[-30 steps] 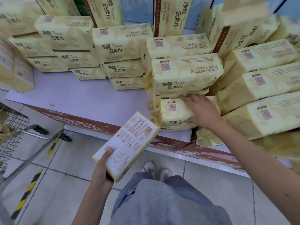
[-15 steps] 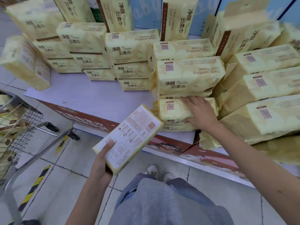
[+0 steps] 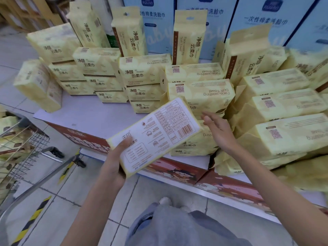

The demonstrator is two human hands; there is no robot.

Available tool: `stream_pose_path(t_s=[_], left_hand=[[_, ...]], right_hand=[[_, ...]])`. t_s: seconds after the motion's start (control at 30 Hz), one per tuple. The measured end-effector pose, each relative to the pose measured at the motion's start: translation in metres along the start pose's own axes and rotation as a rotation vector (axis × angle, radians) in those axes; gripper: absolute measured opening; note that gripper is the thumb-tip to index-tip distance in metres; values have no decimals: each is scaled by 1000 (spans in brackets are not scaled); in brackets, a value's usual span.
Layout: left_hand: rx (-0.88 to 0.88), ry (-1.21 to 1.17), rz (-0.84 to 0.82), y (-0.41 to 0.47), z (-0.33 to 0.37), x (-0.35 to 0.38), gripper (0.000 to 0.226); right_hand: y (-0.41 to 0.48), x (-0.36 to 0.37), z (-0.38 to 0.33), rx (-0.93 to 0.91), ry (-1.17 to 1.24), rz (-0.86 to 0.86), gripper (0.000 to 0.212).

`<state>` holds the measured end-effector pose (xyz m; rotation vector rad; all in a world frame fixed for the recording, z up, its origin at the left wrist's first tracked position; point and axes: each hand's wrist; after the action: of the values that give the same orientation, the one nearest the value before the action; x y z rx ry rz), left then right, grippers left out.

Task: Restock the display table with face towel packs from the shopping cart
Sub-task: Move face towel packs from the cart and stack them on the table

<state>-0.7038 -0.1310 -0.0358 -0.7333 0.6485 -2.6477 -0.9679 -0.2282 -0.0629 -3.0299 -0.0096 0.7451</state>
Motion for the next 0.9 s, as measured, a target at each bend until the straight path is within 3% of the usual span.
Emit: stream_pose_path(t_s=[0.1, 0.17, 0.27, 0.47, 0.57, 0.67, 0.73, 0.8, 0.9], left_hand=[[-8, 92, -65, 7, 13, 26, 34], [-50, 166, -108, 13, 20, 42, 37], [-126, 247, -170, 22, 29, 61, 39], [-30, 393, -205, 34, 29, 83, 55], [112, 398, -359, 34, 20, 75, 106], [201, 434, -518, 36, 15, 64, 128], [198, 429, -477, 37, 14, 62, 123], [136, 383, -361, 38, 11, 64, 99], [-56, 282, -196, 38, 5, 69, 52]], right_hand=[[-9, -14, -25, 139, 411, -159, 46], [-15, -23, -32, 93, 566, -215, 65], [-17, -36, -30, 49, 729, -175, 107], [-19, -57, -23, 198, 927, -191, 117], [-20, -62, -23, 416, 946, -110, 106], [-19, -70, -24, 623, 1012, -81, 71], [-20, -74, -26, 609, 1081, -157, 61], [-22, -71, -28, 513, 1163, -251, 53], [-20, -57, -21, 443, 1057, -158, 81]])
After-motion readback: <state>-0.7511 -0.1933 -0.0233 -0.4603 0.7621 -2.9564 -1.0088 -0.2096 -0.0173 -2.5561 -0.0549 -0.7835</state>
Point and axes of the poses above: each hand's wrist, its own y-axis towards the middle knuckle, its own x-axis out of the palm, z = x × y, and after that the axes turned 7 degrees about z, right-handed
